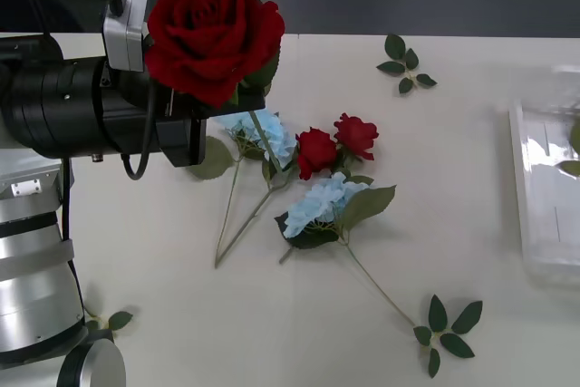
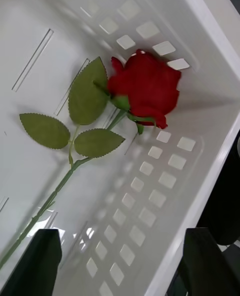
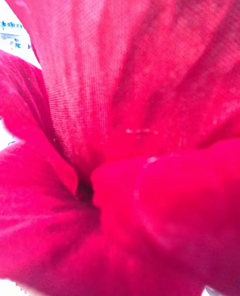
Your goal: Put the red flowers into the right box and the blue flowers into the left box
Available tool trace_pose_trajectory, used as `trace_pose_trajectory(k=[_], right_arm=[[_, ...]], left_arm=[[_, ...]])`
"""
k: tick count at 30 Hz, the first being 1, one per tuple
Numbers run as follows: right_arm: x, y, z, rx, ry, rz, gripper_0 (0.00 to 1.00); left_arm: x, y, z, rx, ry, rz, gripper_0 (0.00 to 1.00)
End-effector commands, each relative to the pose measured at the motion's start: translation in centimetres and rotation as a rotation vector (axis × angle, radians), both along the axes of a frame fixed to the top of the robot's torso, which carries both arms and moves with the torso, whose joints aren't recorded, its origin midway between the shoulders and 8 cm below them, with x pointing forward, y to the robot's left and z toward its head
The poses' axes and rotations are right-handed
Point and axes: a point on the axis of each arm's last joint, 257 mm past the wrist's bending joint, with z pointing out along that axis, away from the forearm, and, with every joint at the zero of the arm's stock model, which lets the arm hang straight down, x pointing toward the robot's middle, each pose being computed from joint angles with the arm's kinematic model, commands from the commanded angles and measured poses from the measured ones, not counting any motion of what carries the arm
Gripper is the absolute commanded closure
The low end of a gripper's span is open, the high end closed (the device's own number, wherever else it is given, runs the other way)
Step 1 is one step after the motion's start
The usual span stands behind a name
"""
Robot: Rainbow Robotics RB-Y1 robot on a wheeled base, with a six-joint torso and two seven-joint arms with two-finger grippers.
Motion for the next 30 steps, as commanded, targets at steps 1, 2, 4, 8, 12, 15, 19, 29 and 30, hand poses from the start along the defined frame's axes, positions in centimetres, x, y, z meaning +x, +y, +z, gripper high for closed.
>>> trace_pose_trajectory(k=[1,2,4,8,12,15,19,29,30], right_arm=[[0.4,0.1,1.3,-0.010,-0.020,0.013,0.25],[0.4,0.1,1.3,-0.008,-0.020,0.013,0.26],[0.6,0.5,1.3,0.007,-0.028,0.017,0.25],[1.0,1.7,1.4,0.081,-0.055,0.030,0.25],[0.6,3.2,2.3,0.130,-0.049,0.047,0.25],[0.0,4.8,3.5,0.144,-0.032,0.076,0.25],[-0.3,9.2,5.5,0.162,-0.034,0.175,0.26],[1.1,23.4,8.7,0.447,-0.156,0.542,0.25],[1.0,24.3,8.9,0.470,-0.162,0.563,0.25]], left_arm=[[-0.7,-0.7,1.0,0.009,0.013,-0.024,1.00],[-0.7,-0.7,1.0,0.009,0.013,-0.024,1.00],[-0.7,-0.7,1.0,0.009,0.013,-0.024,1.00],[-0.7,-0.7,1.0,0.009,0.013,-0.024,1.00],[-0.7,-0.7,1.0,0.009,0.013,-0.024,1.00],[-0.7,-0.7,1.0,0.009,0.013,-0.024,1.00],[-0.7,-0.7,1.0,0.009,0.013,-0.024,1.00],[-0.7,-0.7,1.0,0.009,0.013,-0.024,1.00],[-0.7,-0.7,1.0,0.009,0.013,-0.024,1.00]])
